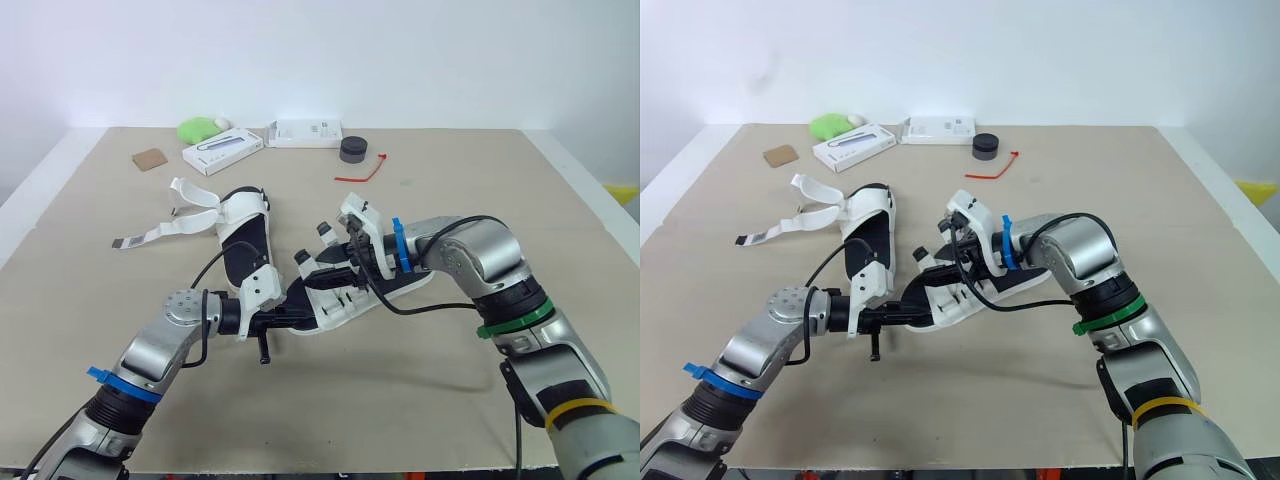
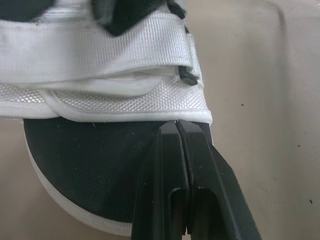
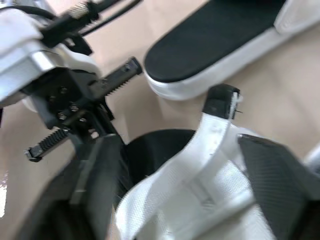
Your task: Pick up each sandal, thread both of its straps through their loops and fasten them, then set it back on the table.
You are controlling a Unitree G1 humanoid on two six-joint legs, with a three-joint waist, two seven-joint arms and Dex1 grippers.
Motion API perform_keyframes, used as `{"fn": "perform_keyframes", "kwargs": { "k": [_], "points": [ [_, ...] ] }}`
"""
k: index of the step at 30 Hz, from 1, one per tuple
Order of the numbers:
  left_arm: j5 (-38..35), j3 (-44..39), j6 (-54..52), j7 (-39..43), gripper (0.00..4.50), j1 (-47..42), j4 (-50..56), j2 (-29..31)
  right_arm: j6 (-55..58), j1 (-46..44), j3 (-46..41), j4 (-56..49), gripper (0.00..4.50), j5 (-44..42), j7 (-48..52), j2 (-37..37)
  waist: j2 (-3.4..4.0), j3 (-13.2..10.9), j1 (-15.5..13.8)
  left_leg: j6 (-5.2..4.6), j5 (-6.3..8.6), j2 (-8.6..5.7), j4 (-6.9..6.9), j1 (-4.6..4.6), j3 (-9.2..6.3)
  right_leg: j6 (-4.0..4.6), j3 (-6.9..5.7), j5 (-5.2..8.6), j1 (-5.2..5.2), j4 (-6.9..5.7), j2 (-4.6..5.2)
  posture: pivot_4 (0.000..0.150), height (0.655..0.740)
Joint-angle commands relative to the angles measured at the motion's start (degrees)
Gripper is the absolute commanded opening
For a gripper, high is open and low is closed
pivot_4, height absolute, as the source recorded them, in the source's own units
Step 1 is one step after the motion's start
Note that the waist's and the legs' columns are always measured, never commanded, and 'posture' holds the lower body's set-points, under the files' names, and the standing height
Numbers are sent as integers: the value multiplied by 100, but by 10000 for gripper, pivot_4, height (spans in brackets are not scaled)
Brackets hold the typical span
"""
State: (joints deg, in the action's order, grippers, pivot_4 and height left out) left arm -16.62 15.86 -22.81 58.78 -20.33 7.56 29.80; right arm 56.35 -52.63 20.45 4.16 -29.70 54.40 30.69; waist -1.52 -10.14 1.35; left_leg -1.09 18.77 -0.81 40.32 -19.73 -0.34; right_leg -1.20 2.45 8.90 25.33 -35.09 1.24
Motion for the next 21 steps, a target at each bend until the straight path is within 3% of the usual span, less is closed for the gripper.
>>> {"fn": "perform_keyframes", "kwargs": {
  "k": [1,10,15,21],
  "points": [
    [111,177,-130,11,0,197,-24,46,-543,-112,-526,-143,43088,190,-198,-80,0,0,0,0,0,0,0,0,0,0,-1,0,0,0,-1,1500,7400],
    [137,195,-117,29,0,201,-42,30,-975,-121,-906,-632,43088,39,7,-428,1,0,-1,2,7,1,-1,-6,-4,0,-7,3,4,1,4,1500,7400],
    [138,209,-119,14,0,193,-42,12,-2528,170,7,-462,28785,1144,593,-172,1,0,1,3,7,0,-1,-6,-5,-2,-14,5,3,4,6,1500,7400],
    [123,182,-151,11,0,235,1,48,-3037,211,222,-148,4790,1415,1077,-240,2,-1,0,3,7,-1,-1,-6,-3,-2,-13,6,3,4,7,1500,7400]
  ]
}}
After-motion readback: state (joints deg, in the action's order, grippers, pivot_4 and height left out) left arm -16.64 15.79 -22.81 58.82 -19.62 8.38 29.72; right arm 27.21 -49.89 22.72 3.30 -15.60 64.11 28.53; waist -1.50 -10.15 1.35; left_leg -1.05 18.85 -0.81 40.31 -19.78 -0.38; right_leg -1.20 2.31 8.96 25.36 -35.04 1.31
